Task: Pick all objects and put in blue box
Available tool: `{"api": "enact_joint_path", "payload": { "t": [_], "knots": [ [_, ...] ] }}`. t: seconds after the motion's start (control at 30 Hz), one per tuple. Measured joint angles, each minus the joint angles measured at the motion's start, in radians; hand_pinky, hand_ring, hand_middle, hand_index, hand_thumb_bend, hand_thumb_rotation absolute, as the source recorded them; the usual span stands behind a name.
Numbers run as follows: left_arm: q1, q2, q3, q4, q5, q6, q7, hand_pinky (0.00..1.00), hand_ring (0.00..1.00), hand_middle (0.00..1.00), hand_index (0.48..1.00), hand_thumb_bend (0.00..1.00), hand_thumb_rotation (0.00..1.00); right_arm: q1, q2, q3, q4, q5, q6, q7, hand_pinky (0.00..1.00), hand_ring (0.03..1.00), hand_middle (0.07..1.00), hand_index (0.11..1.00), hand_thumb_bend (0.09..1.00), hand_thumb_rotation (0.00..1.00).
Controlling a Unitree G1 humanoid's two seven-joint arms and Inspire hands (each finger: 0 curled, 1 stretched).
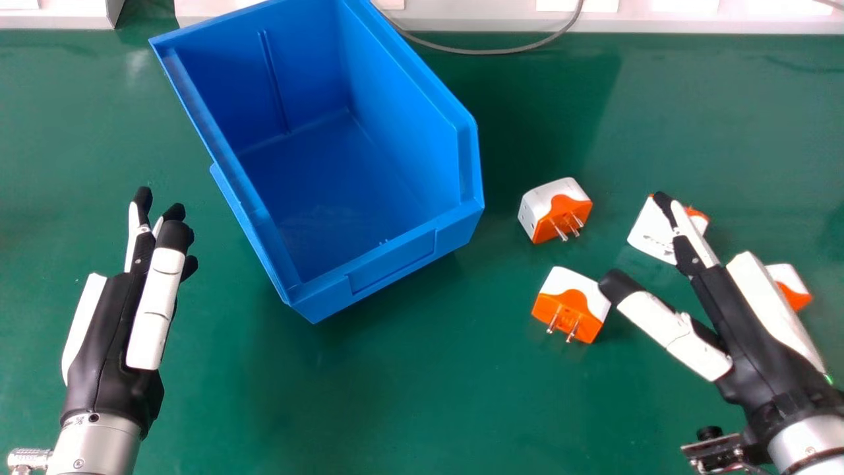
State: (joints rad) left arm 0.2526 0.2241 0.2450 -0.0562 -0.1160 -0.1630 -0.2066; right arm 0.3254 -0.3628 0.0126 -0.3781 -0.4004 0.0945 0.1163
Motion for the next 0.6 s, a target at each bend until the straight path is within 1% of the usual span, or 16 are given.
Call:
{"api": "enact_joint_path", "payload": {
  "t": [0.07,0.17,0.2,0.3,0.33,0.43,0.57,0.6],
  "knots": [
    [0.0,-0.001,-0.004,-0.002,0.0,0.0,0.001,0.95,0.97,0.99,1.0,0.72,1.0,0.0,-0.005,0.009,0.0,-0.029,0.0,0.001,0.88,0.98,0.988,0.979,0.682,1.0],
    [0.0,-0.005,-0.01,-0.002,0.0,0.001,0.005,0.95,0.97,1.0,1.0,0.72,1.0,-0.001,-0.019,0.029,0.003,-0.078,0.001,0.006,0.88,0.978,0.987,0.977,0.677,1.0],
    [0.001,-0.007,-0.012,-0.002,0.0,0.002,0.01,0.96,0.97,1.0,1.0,0.72,1.0,-0.007,-0.026,0.037,0.013,-0.1,0.001,0.005,0.86,0.97,0.985,0.973,0.664,1.0],
    [-0.001,-0.01,-0.018,-0.003,0.001,0.003,0.015,0.96,0.97,1.0,1.0,0.72,1.0,-0.034,-0.044,0.06,0.052,-0.166,0.002,0.005,0.86,0.967,0.984,0.972,0.659,1.0],
    [-0.001,-0.01,-0.021,-0.004,0.001,0.004,0.018,0.96,0.97,1.0,1.0,0.72,1.0,-0.048,-0.051,0.074,0.067,-0.206,0.006,0.005,0.86,0.958,0.977,0.966,0.653,1.0],
    [-0.004,-0.013,-0.029,-0.005,0.001,0.005,0.02,0.96,0.98,1.0,1.0,0.72,1.0,-0.093,-0.067,0.111,0.105,-0.301,0.028,0.003,0.85,0.933,0.952,0.944,0.654,1.0],
    [-0.008,-0.017,-0.033,-0.005,0.001,0.007,0.032,0.96,0.98,1.0,1.0,0.72,1.0,-0.151,-0.07,0.151,0.159,-0.399,0.054,-0.006,0.84,0.916,0.933,0.921,0.664,1.0],
    [-0.01,-0.018,-0.034,-0.005,0.001,0.011,0.034,0.96,0.98,1.0,1.0,0.72,1.0,-0.162,-0.07,0.161,0.176,-0.421,0.063,-0.008,0.84,0.916,0.933,0.921,0.664,1.0]
  ]
}}
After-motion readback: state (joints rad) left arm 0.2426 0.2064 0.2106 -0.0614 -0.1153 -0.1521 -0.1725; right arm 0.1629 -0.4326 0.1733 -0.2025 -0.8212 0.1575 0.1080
